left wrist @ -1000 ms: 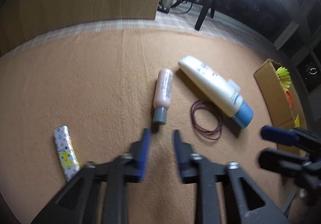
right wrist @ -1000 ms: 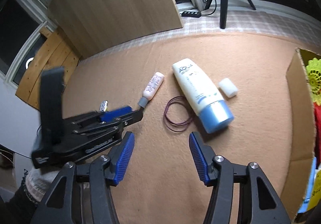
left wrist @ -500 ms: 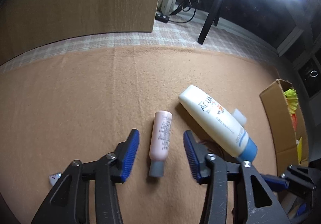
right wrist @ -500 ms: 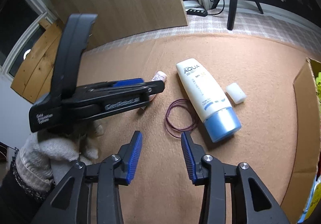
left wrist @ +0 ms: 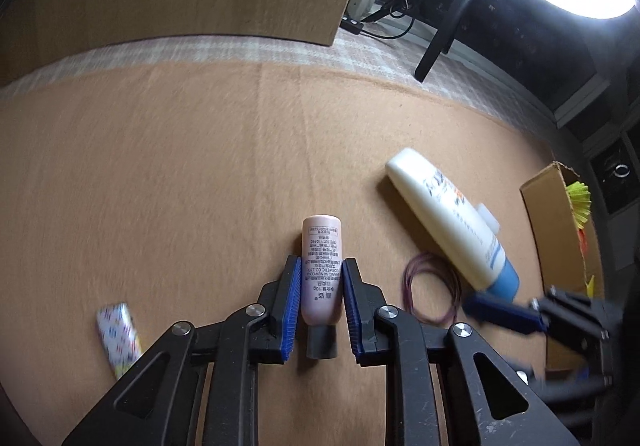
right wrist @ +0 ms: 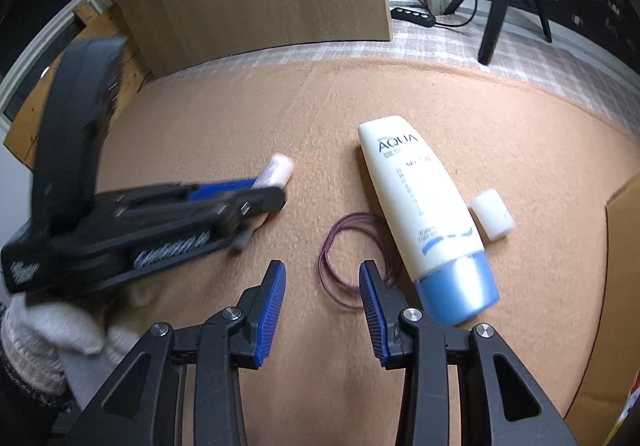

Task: Organize objects
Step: 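Lift the pink tube with the left tool while the right tool closes on the dark red cable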

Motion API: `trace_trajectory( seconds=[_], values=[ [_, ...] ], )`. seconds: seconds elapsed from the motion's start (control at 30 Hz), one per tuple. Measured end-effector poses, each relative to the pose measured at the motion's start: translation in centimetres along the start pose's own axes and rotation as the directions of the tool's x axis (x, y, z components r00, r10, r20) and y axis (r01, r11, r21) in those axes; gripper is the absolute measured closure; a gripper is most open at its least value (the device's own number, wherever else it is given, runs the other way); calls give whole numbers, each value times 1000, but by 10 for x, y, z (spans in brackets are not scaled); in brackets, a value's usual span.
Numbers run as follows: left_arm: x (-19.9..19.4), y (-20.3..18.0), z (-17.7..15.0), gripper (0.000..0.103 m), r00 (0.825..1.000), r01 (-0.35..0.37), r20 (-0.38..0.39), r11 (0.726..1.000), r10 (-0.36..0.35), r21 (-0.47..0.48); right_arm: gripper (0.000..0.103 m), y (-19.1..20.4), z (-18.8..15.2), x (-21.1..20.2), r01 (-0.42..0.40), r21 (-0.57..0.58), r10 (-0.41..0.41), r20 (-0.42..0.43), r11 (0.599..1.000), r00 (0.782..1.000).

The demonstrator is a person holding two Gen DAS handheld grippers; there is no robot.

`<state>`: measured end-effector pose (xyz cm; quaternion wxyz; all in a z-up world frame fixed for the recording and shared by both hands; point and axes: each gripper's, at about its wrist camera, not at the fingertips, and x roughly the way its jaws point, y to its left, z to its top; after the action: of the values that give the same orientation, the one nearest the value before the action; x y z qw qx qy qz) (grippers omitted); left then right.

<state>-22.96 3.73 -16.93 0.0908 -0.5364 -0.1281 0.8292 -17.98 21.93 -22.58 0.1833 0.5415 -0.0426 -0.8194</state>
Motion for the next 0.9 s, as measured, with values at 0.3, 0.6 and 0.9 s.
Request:
trace_trajectory(
  seconds=[0.3,0.6,0.9],
  values=[
    [-20,6,-35,81,1000,6,-9,1000,-6,3,68,2,1,21,-6,-40,4,-45,999,999],
    [-33,7,-63,81,1000,11,-14,1000,-11,18,68,14,-14,17,24,-128,-33,-72,991,997],
    [-46,3,-92,81,999,22,-23,999,-22,34,68,13,-51,0,-34,-71,27,-97,997,995]
  ],
)
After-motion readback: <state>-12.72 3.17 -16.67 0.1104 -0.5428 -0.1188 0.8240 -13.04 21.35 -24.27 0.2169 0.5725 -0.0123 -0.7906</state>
